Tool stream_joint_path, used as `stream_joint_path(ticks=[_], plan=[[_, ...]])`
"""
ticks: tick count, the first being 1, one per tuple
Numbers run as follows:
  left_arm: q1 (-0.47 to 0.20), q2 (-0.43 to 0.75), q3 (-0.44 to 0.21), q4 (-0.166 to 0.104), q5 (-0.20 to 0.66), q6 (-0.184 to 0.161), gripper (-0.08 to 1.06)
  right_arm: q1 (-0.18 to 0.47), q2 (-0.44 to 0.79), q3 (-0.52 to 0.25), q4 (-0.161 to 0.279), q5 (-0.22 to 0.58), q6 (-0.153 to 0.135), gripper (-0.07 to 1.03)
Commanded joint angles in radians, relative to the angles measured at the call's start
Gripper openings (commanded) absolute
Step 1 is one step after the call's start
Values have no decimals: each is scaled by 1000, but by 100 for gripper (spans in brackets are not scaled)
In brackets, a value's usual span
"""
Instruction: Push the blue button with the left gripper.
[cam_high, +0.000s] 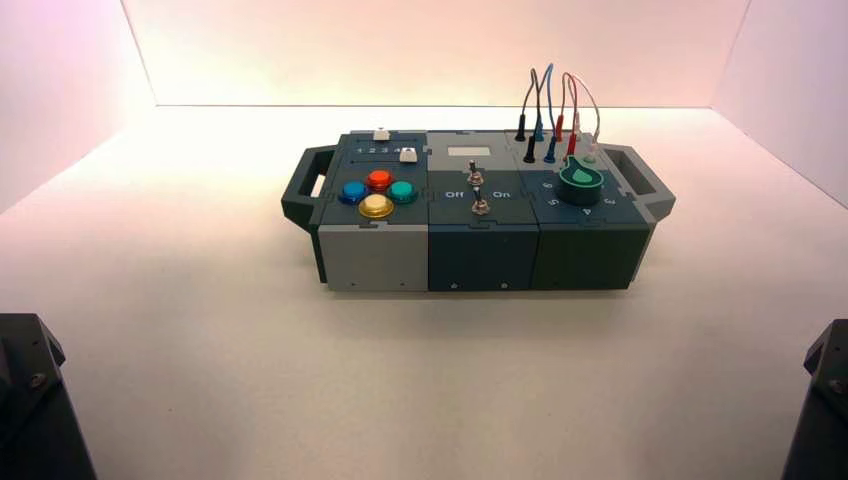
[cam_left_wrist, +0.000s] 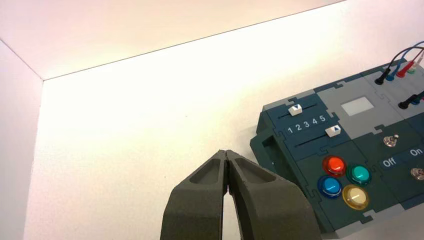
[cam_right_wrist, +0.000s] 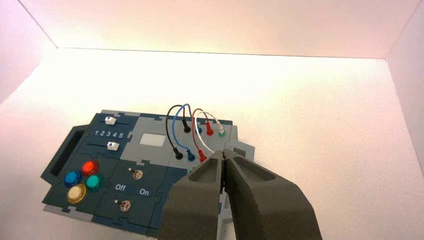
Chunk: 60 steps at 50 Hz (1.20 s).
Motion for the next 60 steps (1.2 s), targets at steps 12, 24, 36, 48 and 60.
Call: stream_joint_path(ticks=[12,24,36,48,60], plan=[[-6,6,-34,-2,-3,0,-3,2,12,-18,6,-11,0,-2],[-107,75,-49,-3,17,6,-3,2,20,-17,14,-11,0,-2],[-244,295,-126,-6,130,5,-3,3,72,-23,17,0,2,-2],[-347,514,-282,-5,267,6,-3,3,92,-26,17,3,2,-2],[-399,650,-385,-6,310,8,-3,3,74,-25,18,15,5,-2]])
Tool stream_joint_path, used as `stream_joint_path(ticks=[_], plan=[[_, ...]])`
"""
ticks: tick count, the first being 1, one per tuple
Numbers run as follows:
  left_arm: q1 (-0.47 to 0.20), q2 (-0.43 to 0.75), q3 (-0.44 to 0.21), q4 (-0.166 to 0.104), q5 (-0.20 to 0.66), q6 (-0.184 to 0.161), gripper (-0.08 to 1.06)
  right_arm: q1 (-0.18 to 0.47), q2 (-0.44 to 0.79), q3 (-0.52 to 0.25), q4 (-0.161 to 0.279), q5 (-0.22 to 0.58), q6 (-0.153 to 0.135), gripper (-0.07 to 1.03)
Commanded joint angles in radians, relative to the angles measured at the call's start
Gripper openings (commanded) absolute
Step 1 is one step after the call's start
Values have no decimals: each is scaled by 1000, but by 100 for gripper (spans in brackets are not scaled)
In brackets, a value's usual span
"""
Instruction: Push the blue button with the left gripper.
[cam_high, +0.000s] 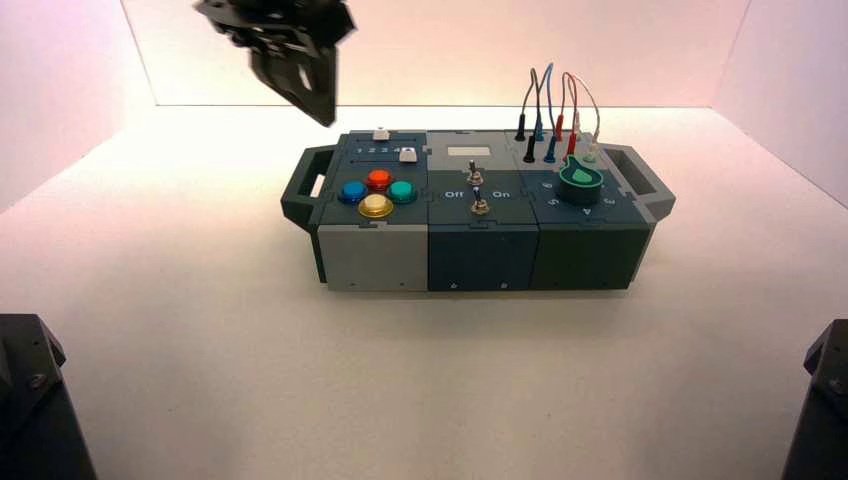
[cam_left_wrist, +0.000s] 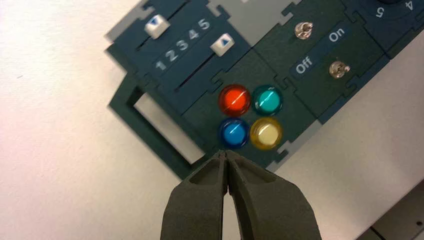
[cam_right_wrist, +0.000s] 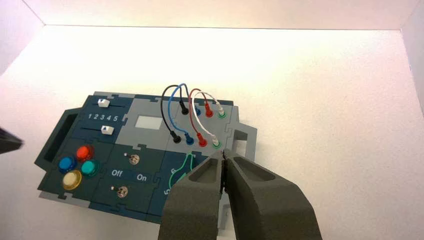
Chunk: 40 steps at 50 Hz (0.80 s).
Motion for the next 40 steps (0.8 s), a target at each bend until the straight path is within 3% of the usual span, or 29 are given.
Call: stream_joint_path(ticks=[1,40], plan=[[-23,49,-67,0,14,3,-3,0,-2,-25,5,-2,5,-2],[-34,244,-103,-2,6,5,-3,2,-5,-28,5,8,5,-2]])
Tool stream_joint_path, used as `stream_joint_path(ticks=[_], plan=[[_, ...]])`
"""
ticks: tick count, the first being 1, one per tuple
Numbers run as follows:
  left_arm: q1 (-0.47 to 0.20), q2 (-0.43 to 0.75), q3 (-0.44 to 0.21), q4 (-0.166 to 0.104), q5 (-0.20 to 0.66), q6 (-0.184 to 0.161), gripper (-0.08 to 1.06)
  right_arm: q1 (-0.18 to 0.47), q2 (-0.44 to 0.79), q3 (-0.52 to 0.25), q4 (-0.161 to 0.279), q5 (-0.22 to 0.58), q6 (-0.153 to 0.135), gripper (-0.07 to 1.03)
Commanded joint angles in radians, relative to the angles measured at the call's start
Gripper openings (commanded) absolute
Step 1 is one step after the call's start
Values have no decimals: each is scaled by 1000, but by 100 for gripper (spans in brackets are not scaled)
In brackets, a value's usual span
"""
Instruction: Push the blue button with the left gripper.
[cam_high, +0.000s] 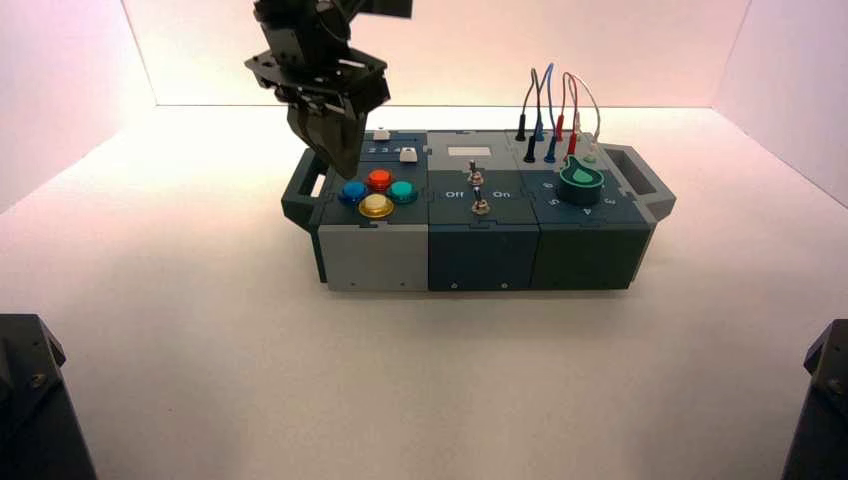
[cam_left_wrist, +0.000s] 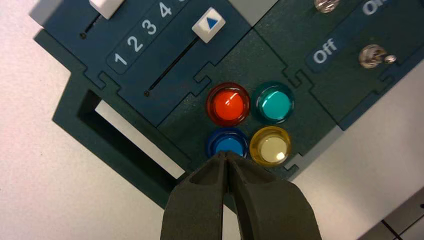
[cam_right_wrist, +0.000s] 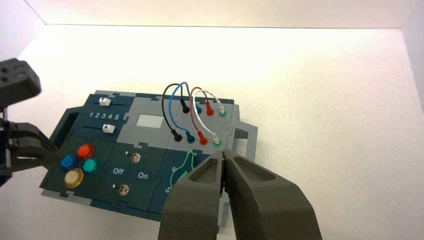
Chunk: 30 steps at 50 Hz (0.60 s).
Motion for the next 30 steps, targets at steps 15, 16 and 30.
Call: stream_joint_path(ticks=[15,16,30], plan=[[-2,35,-26,3,-2,6,-3,2,-14,-25,3,-2,5,-2],[-2,35,-26,3,-2,6,-3,2,-15,-25,3,-3,5,-2],[-2,-190,-11,3,60,-28,-3,0,-15,-29,6,9,5,-2]])
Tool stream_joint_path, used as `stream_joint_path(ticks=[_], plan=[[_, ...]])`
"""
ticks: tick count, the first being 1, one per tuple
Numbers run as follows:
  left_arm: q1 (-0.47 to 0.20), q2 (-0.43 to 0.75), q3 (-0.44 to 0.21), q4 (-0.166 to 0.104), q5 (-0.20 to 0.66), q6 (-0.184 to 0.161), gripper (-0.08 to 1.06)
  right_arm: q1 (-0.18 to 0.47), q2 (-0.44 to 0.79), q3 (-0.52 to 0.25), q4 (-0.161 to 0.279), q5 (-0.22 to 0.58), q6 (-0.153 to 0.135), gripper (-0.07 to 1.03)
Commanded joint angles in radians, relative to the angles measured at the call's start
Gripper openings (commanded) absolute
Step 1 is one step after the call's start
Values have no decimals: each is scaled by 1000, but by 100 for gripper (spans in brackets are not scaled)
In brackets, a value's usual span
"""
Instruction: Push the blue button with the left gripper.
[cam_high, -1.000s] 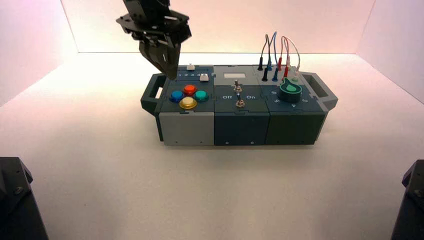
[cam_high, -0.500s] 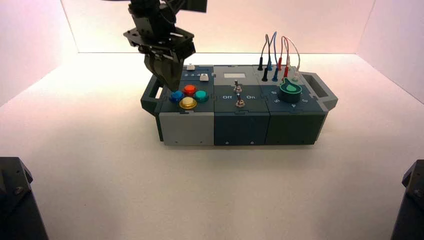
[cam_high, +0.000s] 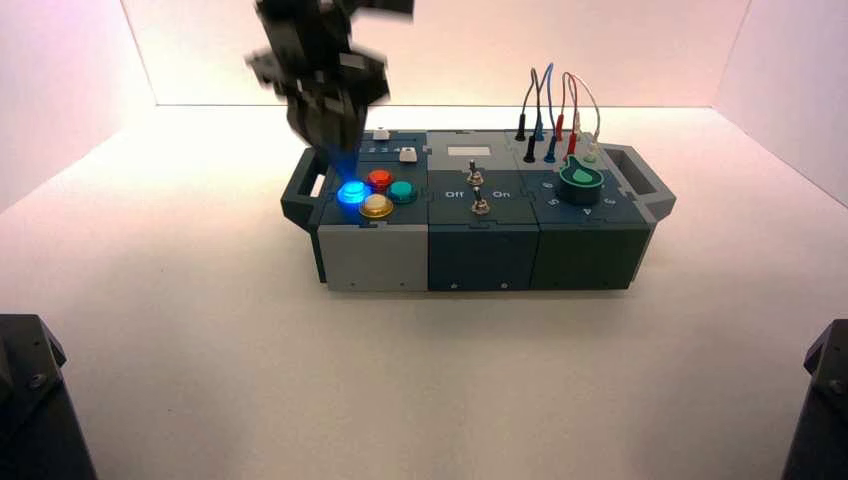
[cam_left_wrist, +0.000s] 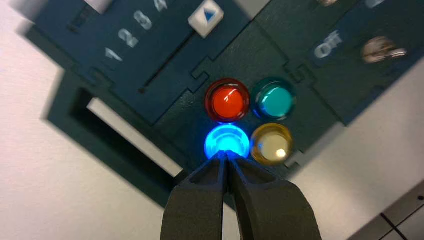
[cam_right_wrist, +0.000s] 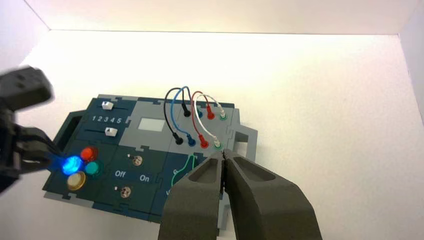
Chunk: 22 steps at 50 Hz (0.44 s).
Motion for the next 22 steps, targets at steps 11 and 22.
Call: stream_joint_path(ticks=[11,22], plan=[[-3,-224,38,3,2,-55,-3,2,37,-34,9,14,5,-2],[-3,-241,74,3,-3,-75,-3,2,58,-35,8,20,-2,-2]])
